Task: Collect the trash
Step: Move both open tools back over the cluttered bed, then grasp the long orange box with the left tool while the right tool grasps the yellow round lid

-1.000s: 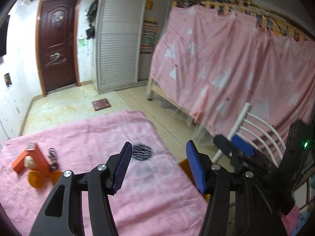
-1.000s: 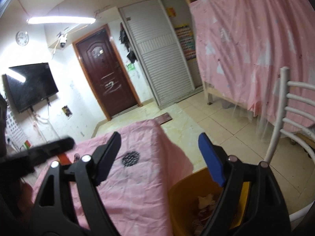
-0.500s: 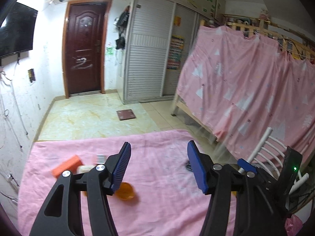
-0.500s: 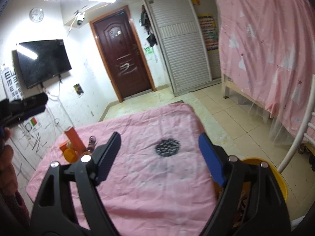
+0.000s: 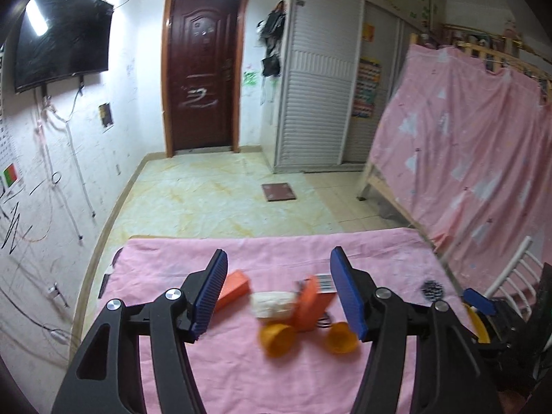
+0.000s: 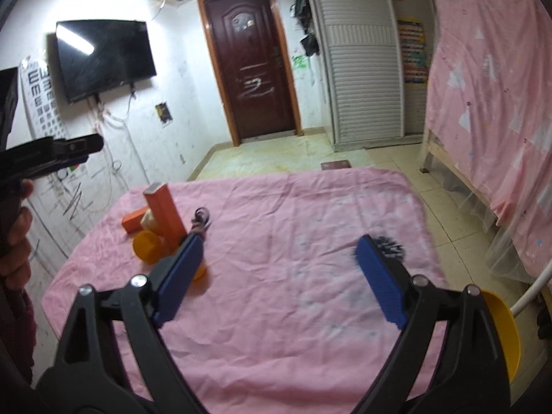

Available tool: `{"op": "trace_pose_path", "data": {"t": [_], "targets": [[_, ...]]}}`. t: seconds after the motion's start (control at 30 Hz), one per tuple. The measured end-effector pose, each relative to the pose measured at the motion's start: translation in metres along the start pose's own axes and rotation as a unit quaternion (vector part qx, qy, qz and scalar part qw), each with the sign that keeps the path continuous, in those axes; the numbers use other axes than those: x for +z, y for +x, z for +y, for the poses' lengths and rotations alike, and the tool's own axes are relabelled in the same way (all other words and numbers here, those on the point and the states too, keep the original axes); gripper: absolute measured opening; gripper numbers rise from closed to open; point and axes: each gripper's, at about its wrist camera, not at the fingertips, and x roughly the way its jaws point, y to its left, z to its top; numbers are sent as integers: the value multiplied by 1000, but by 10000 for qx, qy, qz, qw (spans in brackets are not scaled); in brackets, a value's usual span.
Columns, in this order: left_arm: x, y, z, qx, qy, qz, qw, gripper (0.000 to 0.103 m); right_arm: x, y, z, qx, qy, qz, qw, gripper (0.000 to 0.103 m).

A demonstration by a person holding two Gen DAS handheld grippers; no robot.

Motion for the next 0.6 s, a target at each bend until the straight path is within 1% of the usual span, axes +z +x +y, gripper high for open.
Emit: {"op": "trace_pose_path", "data": {"t": [0.1,0.17,0.33,0.4,0.47,0.6], "targets": [[-3,15,20,83,-72,174,9998,55,-1,13,16,109,-167,162,9997,87],[-6,31,33,135,-113,360,9992,55,-2,20,23,143,-257,274,9992,88],[-14,66,56,204,-201,723,9970,55,-4,36,40,244,-450,504,9974,88],[-16,76,63,210,-206,849,9960,55,-5,42,47,277,-568,611,9961,88],[-20,85,70,115,-160,959,9952,55,-5,47,54,309,-659,686,9950,88],[-28,98,72,61,-76,1092,9940,55,-5,55,65,384,-817,806,9927,88]]}}
